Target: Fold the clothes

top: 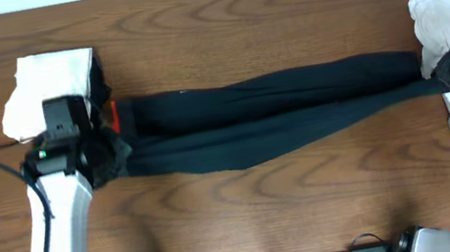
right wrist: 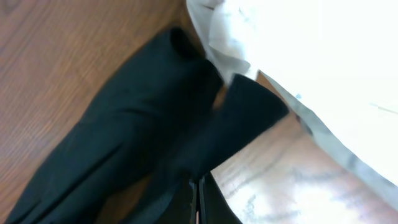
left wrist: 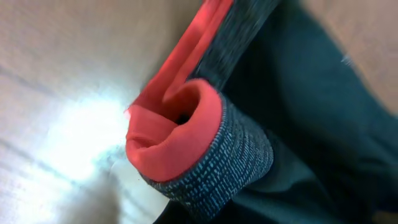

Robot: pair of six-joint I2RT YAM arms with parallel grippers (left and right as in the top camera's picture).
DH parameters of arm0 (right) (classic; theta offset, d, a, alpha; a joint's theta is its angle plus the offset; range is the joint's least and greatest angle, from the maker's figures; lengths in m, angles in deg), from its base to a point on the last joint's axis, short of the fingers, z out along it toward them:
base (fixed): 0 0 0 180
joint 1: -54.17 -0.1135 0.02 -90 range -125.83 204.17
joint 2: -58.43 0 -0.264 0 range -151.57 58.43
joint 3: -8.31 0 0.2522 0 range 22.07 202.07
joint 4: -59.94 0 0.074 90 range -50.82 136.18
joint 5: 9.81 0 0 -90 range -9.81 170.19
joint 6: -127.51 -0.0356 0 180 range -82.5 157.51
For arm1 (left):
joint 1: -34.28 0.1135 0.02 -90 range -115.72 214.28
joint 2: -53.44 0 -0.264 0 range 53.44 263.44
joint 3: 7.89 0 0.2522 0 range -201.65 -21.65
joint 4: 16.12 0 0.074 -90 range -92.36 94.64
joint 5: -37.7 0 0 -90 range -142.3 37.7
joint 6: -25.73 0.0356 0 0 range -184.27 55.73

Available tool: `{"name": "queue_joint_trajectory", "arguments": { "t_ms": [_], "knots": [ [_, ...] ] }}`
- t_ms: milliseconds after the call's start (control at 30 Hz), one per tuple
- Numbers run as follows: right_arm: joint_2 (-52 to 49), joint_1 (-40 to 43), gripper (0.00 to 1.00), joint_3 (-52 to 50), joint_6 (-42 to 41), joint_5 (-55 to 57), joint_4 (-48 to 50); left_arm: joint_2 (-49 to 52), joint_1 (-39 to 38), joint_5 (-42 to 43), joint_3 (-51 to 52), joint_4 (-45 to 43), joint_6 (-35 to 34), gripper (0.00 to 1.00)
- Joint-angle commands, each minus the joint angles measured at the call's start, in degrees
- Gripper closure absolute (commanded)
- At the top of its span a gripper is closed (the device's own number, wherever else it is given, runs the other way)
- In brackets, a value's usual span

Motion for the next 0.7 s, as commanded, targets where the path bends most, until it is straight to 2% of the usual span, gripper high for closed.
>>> {"name": "queue_joint_trajectory", "arguments": {
  "t_ms": [0,667],
  "knots": [
    [-2.16,-1.16,0.99,1.2,-2.14,0.31,2.21,2.47,0.24,-0.85,-5.18,-1.05,0.72,0.94],
    [-13.7,-6.23,0.99,1.2,-5.79,2.73,14.67,10.93,0.24,-0.9,-7.02,-15.26,0.72,0.94]
  ]
}}
